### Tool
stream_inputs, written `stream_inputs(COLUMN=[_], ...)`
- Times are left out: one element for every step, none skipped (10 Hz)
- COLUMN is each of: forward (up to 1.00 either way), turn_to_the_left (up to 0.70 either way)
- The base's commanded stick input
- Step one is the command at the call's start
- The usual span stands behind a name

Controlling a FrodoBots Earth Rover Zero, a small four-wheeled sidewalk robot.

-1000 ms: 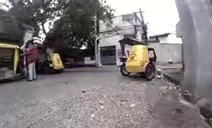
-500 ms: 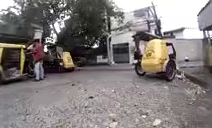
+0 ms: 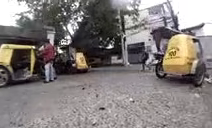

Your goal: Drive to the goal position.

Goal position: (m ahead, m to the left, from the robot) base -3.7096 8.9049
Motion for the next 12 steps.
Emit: stream_inputs(forward=[1.00, 1.00, 1.00, 1.00, 1.00, 1.00, 1.00, 1.00, 1.00, 1.00, 1.00, 1.00], turn_to_the_left=[0.27, 0.27, 0.27, 0.27, 0.27, 0.27, 0.27, 0.27, 0.27, 0.27, 0.27, 0.27])
